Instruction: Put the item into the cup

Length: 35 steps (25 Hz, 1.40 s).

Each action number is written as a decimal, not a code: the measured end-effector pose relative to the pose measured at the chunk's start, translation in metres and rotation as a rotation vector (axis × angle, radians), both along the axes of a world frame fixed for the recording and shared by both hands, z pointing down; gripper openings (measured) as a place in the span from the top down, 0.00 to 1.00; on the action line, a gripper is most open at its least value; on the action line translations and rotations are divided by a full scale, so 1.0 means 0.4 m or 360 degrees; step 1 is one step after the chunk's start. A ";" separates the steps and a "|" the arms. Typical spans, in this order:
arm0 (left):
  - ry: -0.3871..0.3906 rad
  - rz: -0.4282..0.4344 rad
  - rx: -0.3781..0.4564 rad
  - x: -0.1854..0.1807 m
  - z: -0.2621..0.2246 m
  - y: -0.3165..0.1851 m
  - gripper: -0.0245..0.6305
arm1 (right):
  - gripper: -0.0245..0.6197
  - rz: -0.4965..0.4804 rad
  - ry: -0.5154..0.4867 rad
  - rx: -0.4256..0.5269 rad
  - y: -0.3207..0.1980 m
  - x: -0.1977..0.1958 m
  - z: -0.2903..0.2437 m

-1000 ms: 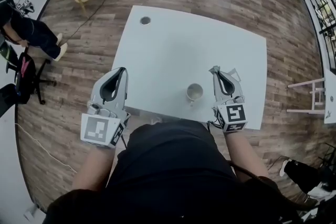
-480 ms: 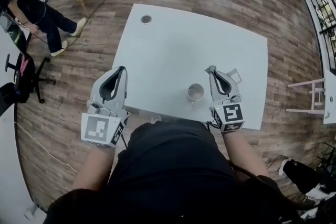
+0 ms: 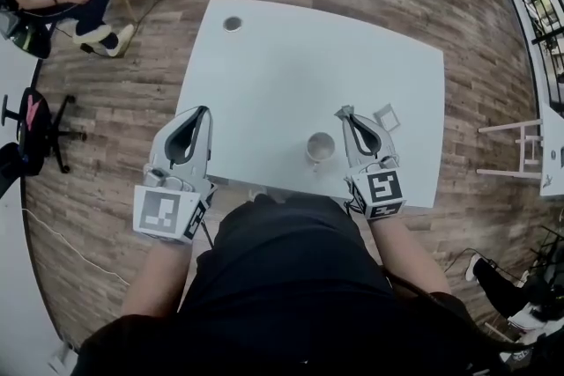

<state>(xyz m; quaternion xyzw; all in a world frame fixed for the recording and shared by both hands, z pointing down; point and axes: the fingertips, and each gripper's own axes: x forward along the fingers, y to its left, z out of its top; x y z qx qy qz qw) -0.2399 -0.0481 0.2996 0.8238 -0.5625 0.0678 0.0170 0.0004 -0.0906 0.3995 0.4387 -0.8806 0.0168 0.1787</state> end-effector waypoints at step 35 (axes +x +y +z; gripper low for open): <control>0.0038 0.0125 -0.0243 0.055 0.107 -0.038 0.96 | 0.94 0.0010 0.0013 -0.0280 0.083 -0.005 0.134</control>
